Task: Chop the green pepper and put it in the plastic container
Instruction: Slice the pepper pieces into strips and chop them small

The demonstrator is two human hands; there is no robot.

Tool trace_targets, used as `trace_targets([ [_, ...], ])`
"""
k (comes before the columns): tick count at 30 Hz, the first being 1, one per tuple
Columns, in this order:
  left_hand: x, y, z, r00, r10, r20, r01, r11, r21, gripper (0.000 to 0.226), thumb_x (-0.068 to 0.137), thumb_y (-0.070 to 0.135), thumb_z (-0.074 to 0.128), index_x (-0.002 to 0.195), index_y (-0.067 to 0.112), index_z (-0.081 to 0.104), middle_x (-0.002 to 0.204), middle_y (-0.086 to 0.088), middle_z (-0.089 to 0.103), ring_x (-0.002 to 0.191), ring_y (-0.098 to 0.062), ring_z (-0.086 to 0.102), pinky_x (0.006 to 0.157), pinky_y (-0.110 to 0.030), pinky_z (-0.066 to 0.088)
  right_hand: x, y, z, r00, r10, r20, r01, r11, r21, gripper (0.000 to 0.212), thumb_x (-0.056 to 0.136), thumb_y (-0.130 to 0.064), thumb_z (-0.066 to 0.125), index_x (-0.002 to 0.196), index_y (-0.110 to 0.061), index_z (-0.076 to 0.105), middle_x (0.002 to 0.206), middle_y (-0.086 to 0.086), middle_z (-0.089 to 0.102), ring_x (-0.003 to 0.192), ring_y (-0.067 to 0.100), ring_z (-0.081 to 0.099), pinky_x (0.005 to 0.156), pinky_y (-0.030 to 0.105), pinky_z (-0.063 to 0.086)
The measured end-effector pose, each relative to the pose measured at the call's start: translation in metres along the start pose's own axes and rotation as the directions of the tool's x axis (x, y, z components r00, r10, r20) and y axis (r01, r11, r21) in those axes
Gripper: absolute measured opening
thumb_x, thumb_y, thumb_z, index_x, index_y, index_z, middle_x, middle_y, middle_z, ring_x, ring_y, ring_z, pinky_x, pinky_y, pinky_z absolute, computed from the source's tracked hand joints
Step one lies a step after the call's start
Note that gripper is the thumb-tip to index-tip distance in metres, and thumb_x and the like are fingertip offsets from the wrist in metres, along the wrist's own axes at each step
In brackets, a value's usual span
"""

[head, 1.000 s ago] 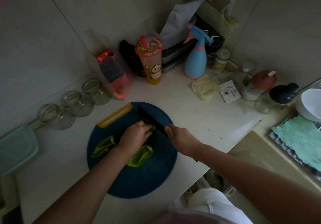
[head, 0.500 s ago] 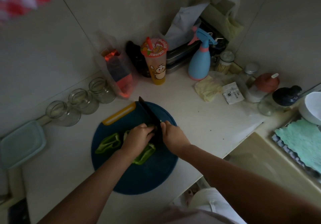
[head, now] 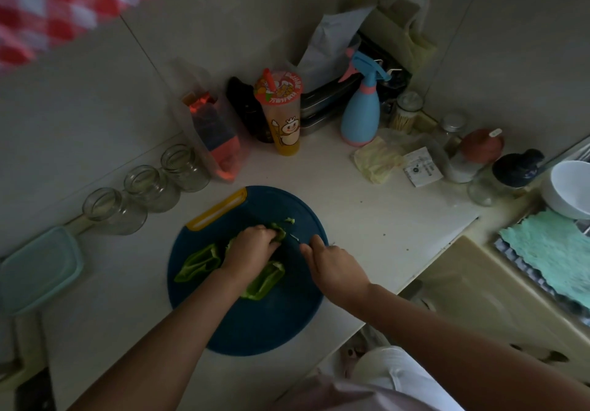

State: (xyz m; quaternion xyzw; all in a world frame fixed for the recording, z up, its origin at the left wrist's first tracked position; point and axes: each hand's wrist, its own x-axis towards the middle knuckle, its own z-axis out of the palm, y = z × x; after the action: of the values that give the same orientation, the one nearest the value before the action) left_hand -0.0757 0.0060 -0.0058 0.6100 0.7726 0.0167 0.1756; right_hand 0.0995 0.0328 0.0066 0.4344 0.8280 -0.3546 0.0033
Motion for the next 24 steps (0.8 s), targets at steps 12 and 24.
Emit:
trace_targets([
  [12,-0.004,-0.008,0.001,0.999,0.034,-0.036,-0.038,0.994,-0.102,0.022,0.090,0.021,0.059,0.103,0.006,0.069,0.098,-0.014,0.065,0.089,-0.029,0.062,0.077,-0.038,0.049,-0.001,-0.006,0.011,0.999,0.045,0.012,-0.046,0.994,0.103,0.031,0.102,-0.043,0.021,0.092,-0.017,0.036,0.072,0.005,0.052,0.071,0.030,0.057,0.066,0.041,0.047],
  [24,0.000,-0.009,-0.006,0.997,0.071,-0.022,-0.073,0.983,-0.171,0.026,0.089,0.019,0.060,0.110,0.007,0.069,0.103,-0.015,0.067,0.095,-0.027,0.063,0.085,-0.036,0.048,0.014,-0.008,-0.003,0.996,0.055,0.070,-0.061,0.994,0.091,0.036,0.103,-0.040,0.022,0.099,-0.012,0.045,0.074,0.006,0.051,0.076,0.031,0.058,0.071,0.043,0.048],
])
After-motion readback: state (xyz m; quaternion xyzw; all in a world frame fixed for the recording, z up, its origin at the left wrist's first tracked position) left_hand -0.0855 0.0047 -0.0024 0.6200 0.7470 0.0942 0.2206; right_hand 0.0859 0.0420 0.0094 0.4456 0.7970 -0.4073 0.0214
